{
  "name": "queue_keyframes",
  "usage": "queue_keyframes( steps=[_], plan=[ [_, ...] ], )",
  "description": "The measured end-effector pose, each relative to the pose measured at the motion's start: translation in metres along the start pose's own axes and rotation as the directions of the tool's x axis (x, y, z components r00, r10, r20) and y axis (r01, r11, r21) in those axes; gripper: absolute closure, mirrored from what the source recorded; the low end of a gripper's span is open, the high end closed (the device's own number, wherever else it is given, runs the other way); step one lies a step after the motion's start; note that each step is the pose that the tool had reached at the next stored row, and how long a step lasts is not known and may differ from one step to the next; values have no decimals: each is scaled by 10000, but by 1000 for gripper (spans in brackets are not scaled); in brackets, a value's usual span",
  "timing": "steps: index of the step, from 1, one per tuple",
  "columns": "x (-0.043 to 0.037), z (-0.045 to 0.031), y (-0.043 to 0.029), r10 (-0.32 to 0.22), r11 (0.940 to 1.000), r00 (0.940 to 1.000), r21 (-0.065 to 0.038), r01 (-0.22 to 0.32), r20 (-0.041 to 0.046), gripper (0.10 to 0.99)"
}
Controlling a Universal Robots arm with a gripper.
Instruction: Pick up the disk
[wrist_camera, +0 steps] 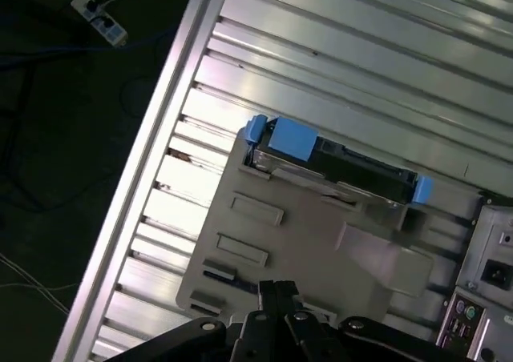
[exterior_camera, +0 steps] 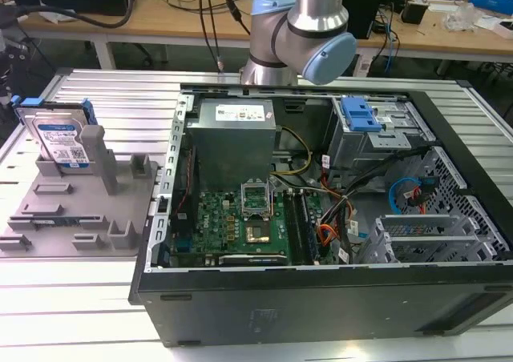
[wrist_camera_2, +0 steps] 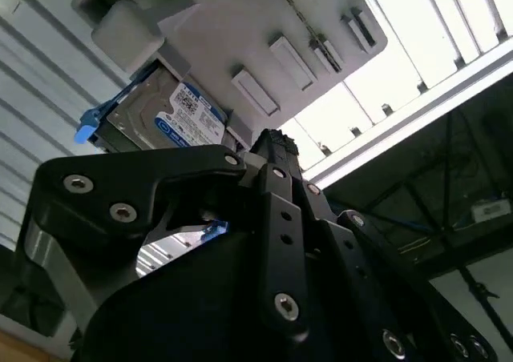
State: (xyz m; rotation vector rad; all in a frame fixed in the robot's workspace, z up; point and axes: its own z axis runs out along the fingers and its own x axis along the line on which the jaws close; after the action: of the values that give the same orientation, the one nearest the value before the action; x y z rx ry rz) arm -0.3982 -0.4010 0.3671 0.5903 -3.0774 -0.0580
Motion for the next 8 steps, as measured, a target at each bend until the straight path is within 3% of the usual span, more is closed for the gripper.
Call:
queue_keyframes(
  steps=[4, 6, 7, 8],
  plan=[
    [0, 0, 0, -832, 9965, 9965, -1, 832, -32, 973],
    [-1, 0, -1, -1503, 9886, 9886, -3, 1503, -57, 851],
    [-1, 0, -1, -1674, 9859, 9859, -4, 1674, -64, 851],
    [-3, 0, -1, -2113, 9774, 9774, -8, 2113, -81, 729]
  ],
)
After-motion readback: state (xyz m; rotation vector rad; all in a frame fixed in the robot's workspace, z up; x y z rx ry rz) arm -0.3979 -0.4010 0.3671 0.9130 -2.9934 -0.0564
